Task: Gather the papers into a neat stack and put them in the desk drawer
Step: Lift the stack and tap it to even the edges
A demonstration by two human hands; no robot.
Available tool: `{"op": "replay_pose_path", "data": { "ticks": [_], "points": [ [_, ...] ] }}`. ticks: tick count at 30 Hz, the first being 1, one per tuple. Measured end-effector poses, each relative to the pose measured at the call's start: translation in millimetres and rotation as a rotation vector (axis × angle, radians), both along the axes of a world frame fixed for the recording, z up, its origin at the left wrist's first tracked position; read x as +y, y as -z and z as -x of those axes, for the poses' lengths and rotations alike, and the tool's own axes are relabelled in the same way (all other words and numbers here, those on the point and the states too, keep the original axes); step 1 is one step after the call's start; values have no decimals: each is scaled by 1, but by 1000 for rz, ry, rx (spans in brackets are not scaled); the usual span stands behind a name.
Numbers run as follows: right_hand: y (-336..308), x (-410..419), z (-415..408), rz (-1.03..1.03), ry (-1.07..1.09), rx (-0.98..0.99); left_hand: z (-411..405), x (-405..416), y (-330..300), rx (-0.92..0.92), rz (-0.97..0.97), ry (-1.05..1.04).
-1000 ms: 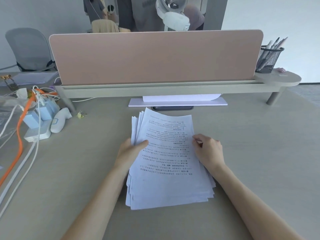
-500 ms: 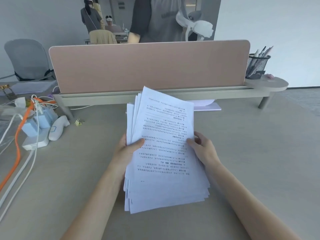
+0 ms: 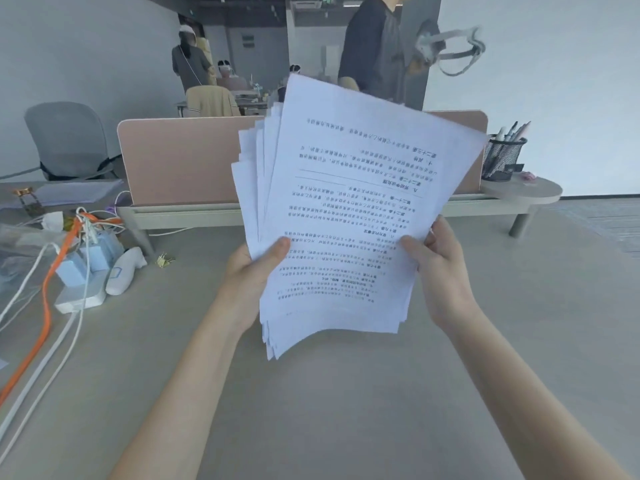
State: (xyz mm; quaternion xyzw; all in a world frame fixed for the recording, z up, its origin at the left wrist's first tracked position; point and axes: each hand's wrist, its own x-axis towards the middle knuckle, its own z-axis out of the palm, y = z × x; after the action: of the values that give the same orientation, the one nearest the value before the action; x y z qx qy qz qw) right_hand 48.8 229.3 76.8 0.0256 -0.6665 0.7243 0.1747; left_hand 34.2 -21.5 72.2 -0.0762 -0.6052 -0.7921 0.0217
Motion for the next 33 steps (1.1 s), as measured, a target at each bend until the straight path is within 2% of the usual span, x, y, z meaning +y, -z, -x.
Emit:
{"op": "replay_pose_path", "data": {
  "ticks": [11, 19, 25, 29, 33],
  "points": [
    [-18, -9, -10, 43, -69, 103, -5, -2, 1, 74, 10, 9],
    [-35, -15, -9, -44, -102, 179, -11, -7, 8, 83, -35, 102],
    [-16, -23, -13, -36, -140, 130, -13, -6, 28, 22, -61, -4],
    [-4, -26, -13, -42, -93, 88, -14, -2, 19, 34, 40, -64],
    [-11, -28, -9, -31, -25, 126, -12, 8, 9, 56, 109, -165]
  ]
}}
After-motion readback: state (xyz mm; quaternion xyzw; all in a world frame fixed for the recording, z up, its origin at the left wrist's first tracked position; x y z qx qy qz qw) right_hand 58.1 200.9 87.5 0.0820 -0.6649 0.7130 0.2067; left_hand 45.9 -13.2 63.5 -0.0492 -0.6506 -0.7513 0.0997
